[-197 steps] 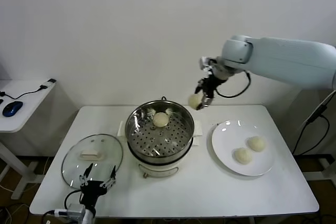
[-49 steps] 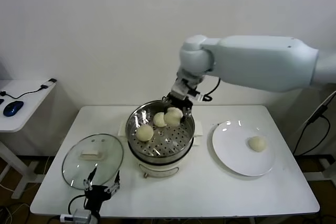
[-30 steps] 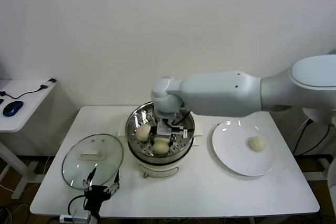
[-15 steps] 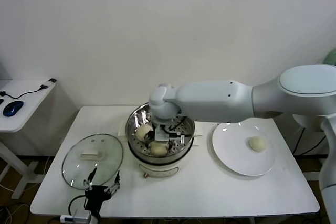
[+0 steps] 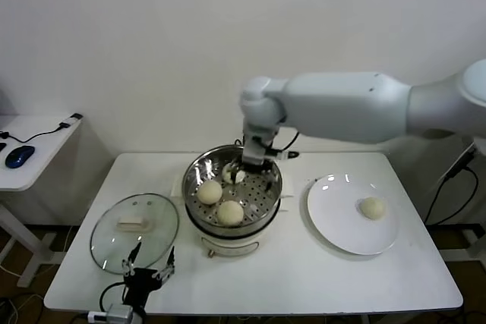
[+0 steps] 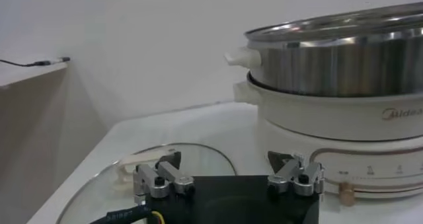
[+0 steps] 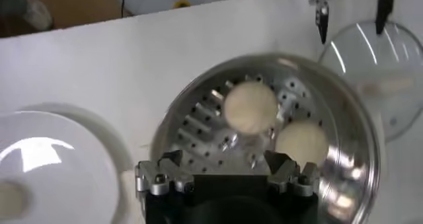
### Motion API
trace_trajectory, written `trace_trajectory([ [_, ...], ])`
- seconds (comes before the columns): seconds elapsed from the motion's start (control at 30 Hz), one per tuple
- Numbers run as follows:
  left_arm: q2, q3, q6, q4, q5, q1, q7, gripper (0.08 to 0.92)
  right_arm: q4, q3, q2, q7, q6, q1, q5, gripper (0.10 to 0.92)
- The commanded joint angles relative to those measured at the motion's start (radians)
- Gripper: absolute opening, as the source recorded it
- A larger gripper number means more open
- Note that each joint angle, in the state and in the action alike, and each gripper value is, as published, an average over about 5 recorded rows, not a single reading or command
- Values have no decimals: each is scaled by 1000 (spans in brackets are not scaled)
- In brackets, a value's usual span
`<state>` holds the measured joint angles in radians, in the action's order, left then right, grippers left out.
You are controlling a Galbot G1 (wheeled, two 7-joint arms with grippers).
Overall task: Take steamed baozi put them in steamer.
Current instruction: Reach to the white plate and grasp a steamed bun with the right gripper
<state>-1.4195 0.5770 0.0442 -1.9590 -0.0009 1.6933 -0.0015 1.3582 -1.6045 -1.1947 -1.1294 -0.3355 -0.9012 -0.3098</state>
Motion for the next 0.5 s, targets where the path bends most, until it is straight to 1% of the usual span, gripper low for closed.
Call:
trace_trajectory([
  [0.03,-1,-1,2,-1,2,2,1,823,-62,-196,225,-40,130,-235,-245,823],
  [0.17,3,1,-2,-1,-1,0,-1,823,-77,-295,377,-25,267,-244,-220,823],
  [0.23,4,5,-4,0,-2,-2,-1,823,-90,-303,455,-14,318,-198,-169,823],
  [0.37,6,11,-6,-2,-4,-4,-2,823,-146,-161,583,8,378,21,-54,823],
  [0.5,3,16,-5,-11,-7,-1,-1,823,-221,54,638,18,404,267,30,823],
])
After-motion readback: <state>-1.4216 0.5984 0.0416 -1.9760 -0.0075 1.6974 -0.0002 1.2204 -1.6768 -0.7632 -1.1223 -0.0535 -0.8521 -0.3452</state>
